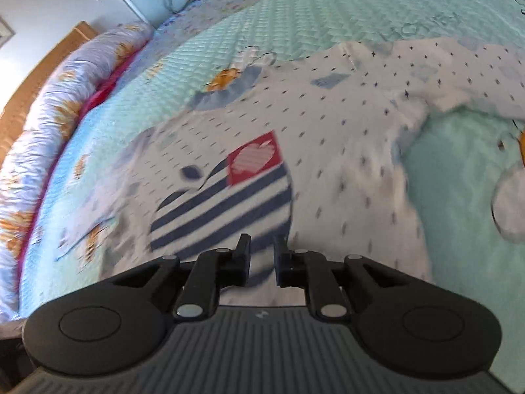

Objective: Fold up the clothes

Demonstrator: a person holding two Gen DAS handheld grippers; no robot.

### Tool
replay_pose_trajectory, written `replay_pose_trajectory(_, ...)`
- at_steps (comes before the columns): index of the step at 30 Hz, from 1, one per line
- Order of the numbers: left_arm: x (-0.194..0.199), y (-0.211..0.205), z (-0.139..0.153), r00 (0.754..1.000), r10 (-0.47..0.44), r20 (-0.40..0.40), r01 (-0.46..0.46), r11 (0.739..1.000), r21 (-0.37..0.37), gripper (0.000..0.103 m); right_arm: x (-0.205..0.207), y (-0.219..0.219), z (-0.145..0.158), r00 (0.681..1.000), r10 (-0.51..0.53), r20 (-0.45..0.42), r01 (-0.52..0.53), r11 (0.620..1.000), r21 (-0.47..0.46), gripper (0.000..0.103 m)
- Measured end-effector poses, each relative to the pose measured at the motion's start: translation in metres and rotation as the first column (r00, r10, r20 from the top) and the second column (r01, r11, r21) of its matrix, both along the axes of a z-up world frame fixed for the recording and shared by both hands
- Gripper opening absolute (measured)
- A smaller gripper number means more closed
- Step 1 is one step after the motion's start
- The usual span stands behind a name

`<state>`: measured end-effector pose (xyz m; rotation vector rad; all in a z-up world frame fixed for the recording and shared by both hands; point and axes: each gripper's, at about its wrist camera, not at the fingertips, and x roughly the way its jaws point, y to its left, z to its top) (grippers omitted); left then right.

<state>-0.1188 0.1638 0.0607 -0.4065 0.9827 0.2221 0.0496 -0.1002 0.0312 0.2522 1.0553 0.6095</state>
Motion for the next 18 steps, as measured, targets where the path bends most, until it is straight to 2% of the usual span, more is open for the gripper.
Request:
replay_pose_trajectory(3, 0.004, -0.002, -0.002, 1.000, -0.006, -0.003, 0.006, 1.000, 0.009, 0.062, 0.027, 0.014, -0.006, 1.000, 0.001, 0.006, -0.001, 1.000, 0.000, 0.014)
replay_pose_trajectory(4, 0.005, -0.003, -0.003, 1.000, -0.008, -0.004, 0.008, 1.000, 0.013, 0.065, 0.035, 0.018, -0.006, 1.000, 0.004, 0.013, -0.004, 1.000, -0.005, 0.013)
replay_pose_trajectory(5, 0.006, -0.005, -0.004, 1.000, -0.010, -0.006, 0.010, 1.000, 0.016, 0.072, 0.045, 0.022, -0.007, 1.000, 0.010, 0.019, -0.010, 1.000, -0.008, 0.012)
replay_pose_trajectory(7, 0.008, -0.007, -0.006, 1.000, -0.014, -0.010, 0.014, 1.000, 0.024, 0.078, 0.062, 0.025, -0.004, 1.000, -0.016, 0.027, 0.016, 1.000, -0.023, 0.008)
replay_pose_trajectory(9, 0.010, -0.009, -0.009, 1.000, -0.018, -0.013, 0.019, 0.999, 0.031, 0.081, 0.077, 0.028, 0.000, 0.998, -0.062, 0.035, 0.063, 0.997, -0.046, 0.008)
replay_pose_trajectory(10, 0.011, -0.010, -0.010, 1.000, -0.021, -0.015, 0.021, 0.999, 0.035, 0.082, 0.075, 0.034, 0.006, 0.997, -0.061, 0.050, 0.064, 0.996, -0.056, 0.015)
replay_pose_trajectory(12, 0.013, -0.012, -0.012, 1.000, -0.025, -0.019, 0.025, 0.999, 0.043, 0.083, 0.057, 0.049, 0.021, 0.994, 0.009, 0.106, -0.003, 0.998, -0.058, 0.017)
replay_pose_trajectory(13, 0.014, -0.013, -0.013, 0.999, -0.027, -0.021, 0.028, 0.999, 0.046, 0.085, 0.046, 0.055, 0.025, 0.993, 0.045, 0.113, -0.040, 0.998, -0.046, 0.021)
replay_pose_trajectory(14, 0.015, -0.014, -0.014, 0.999, -0.029, -0.023, 0.030, 0.998, 0.050, 0.087, 0.036, 0.060, 0.025, 0.992, 0.078, 0.102, -0.075, 0.997, -0.033, 0.023)
replay_pose_trajectory(17, 0.018, -0.018, -0.018, 0.999, -0.035, -0.028, 0.037, 0.997, 0.061, 0.090, 0.020, 0.077, 0.006, 0.984, 0.174, 0.042, -0.170, 0.982, -0.082, 0.023)
replay_pose_trajectory(18, 0.018, -0.018, -0.018, 0.999, -0.036, -0.029, 0.038, 0.997, 0.063, 0.090, 0.024, 0.080, -0.002, 0.986, 0.164, 0.029, -0.160, 0.982, -0.105, 0.020)
